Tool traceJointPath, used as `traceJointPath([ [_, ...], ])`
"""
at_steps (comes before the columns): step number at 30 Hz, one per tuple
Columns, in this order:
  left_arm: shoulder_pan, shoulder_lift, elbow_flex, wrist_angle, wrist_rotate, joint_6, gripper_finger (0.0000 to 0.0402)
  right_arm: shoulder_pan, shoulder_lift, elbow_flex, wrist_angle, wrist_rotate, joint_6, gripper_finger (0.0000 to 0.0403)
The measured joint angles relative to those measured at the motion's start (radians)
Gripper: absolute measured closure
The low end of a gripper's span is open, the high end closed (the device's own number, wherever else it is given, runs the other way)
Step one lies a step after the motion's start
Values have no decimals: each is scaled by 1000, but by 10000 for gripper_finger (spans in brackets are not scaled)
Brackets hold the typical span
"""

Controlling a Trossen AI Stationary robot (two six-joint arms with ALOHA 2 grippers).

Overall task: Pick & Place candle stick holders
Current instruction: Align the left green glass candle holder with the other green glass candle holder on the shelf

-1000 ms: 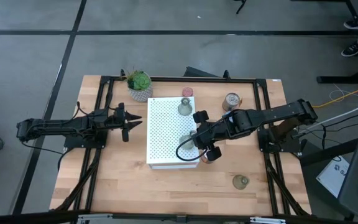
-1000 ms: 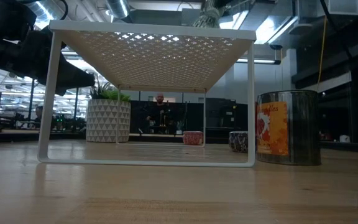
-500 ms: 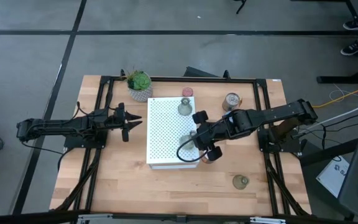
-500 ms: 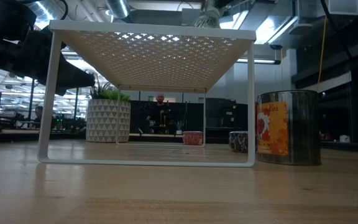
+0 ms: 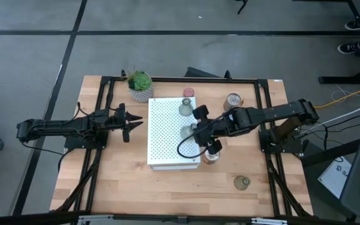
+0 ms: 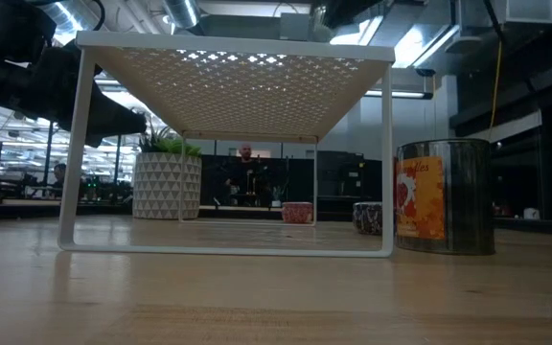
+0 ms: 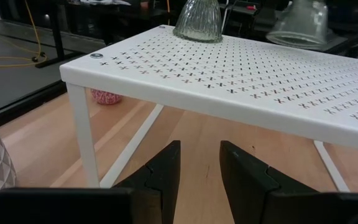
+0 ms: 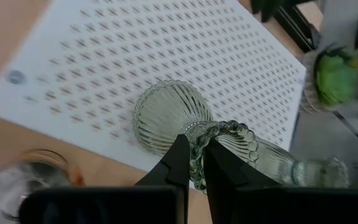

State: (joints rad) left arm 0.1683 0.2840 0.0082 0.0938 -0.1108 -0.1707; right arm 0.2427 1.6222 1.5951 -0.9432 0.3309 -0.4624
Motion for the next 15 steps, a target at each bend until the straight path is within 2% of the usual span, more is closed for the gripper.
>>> traceJointPath([
  [9,0,0,0,0,0,0,294,-95,0,0,-3,1,-17,376],
  [15,0,0,0,0,0,0,294,-118,0,0,-1,-3,-16,374],
])
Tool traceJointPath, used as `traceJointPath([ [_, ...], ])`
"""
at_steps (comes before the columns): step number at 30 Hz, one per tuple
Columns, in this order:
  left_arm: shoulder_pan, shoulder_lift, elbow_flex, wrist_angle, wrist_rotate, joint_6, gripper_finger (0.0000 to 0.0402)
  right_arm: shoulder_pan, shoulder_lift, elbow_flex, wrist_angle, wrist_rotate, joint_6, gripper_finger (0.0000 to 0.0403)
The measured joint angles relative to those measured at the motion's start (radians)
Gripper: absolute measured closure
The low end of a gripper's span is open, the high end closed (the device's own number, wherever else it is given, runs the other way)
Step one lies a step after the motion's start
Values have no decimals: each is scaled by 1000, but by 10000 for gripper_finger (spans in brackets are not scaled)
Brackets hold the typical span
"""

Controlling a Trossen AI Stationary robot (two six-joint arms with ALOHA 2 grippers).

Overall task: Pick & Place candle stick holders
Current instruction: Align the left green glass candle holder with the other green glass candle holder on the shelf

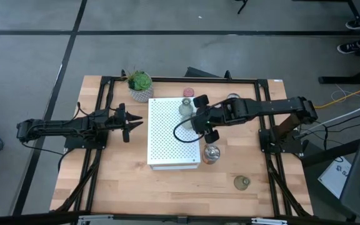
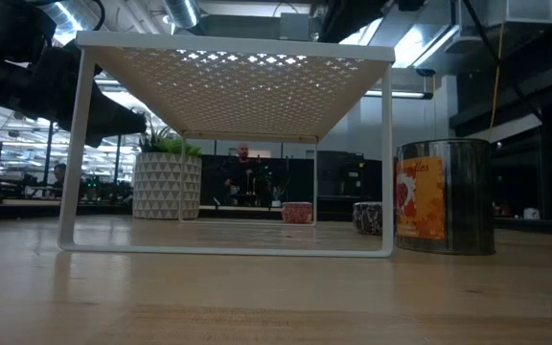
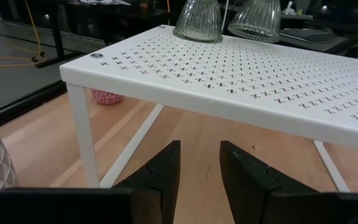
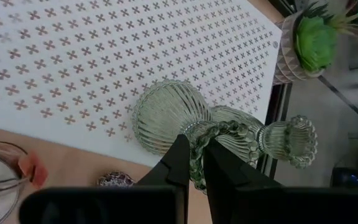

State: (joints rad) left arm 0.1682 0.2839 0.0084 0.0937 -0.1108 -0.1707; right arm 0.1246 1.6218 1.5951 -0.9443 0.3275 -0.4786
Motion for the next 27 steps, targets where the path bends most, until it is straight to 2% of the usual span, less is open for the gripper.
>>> traceJointPath([
  [6,0,0,0,0,0,0,294,1,0,0,7,-100,18,358],
  [22,0,0,0,0,0,0,294,0,0,0,5,-95,18,351],
  [27,0,0,0,0,0,0,294,0,0,0,0,-92,18,336],
])
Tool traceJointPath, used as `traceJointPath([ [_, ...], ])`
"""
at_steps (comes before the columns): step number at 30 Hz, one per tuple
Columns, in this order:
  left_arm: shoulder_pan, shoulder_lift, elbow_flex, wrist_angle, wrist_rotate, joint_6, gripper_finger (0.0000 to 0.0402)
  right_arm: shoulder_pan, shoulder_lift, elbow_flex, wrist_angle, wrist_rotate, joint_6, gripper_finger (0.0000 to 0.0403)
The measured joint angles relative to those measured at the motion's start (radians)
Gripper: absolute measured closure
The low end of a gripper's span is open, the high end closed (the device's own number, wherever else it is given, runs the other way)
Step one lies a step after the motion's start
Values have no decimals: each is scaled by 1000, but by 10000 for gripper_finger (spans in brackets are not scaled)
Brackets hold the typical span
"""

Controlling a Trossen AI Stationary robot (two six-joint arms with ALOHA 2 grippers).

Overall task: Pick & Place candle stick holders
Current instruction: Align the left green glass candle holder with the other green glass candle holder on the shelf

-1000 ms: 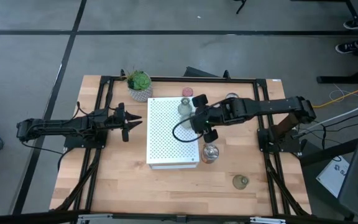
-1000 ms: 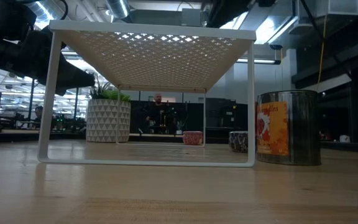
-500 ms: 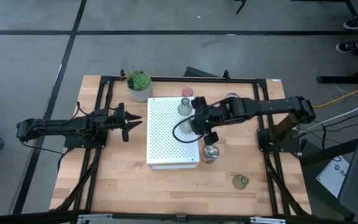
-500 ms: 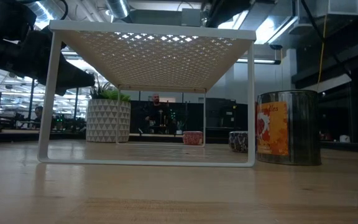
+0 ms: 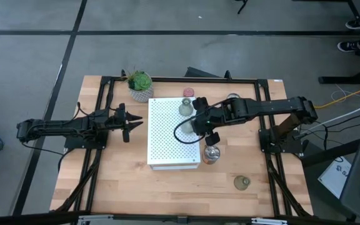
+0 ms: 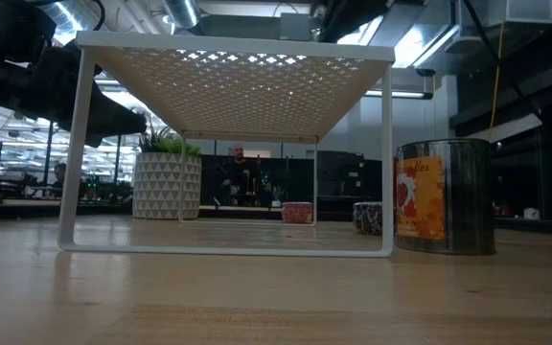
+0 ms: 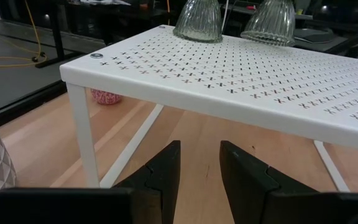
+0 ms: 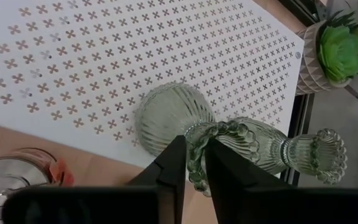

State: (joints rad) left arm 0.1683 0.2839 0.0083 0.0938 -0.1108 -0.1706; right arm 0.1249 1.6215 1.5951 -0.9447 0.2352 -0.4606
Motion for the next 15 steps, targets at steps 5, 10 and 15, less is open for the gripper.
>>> traceJointPath([
  [5,0,0,0,0,0,0,294,0,0,0,2,0,0,310],
  [10,0,0,0,0,0,0,294,0,0,0,29,0,6,290],
  [15,0,0,0,0,0,0,294,0,0,0,58,0,7,285],
])
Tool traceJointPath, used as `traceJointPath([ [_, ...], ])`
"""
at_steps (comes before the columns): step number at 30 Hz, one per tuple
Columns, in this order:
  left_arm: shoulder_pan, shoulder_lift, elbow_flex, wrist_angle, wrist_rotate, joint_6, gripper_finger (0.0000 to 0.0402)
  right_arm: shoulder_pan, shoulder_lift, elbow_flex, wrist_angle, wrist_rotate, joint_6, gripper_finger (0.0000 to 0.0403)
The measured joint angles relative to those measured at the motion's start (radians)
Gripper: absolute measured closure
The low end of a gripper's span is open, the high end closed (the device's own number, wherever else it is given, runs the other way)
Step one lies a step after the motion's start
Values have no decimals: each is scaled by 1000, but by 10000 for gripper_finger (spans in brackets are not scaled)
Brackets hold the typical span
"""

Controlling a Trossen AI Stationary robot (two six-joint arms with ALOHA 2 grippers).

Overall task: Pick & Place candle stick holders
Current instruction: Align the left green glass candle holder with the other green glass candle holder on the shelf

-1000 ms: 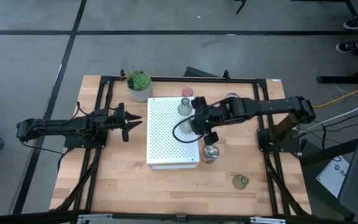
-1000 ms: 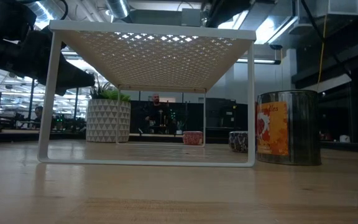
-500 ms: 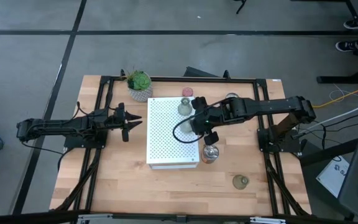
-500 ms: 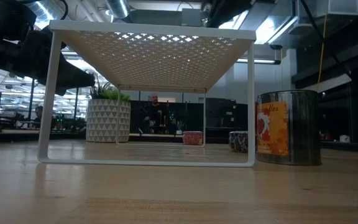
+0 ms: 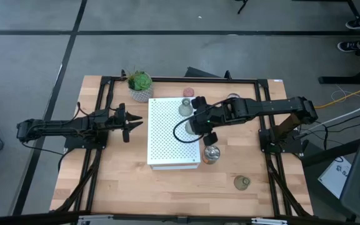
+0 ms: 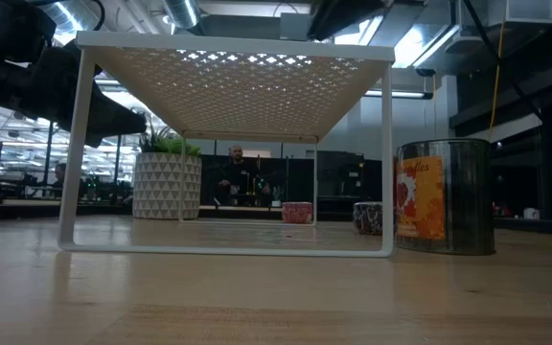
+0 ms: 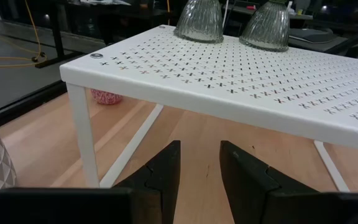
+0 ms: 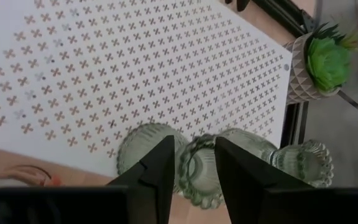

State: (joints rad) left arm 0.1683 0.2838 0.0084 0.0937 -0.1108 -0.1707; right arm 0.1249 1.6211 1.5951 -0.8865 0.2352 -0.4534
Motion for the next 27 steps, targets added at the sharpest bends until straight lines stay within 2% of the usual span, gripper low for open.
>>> traceJointPath([
  [12,0,0,0,0,0,0,294,4,-6,1,87,-5,-25,291],
  [19,0,0,0,0,0,0,294,45,-58,105,-27,-45,15,291],
  [24,0,0,0,2,0,0,294,42,-177,52,-136,-201,111,291],
  [27,0,0,0,2,0,0,294,32,-268,-59,-86,-230,169,294],
])
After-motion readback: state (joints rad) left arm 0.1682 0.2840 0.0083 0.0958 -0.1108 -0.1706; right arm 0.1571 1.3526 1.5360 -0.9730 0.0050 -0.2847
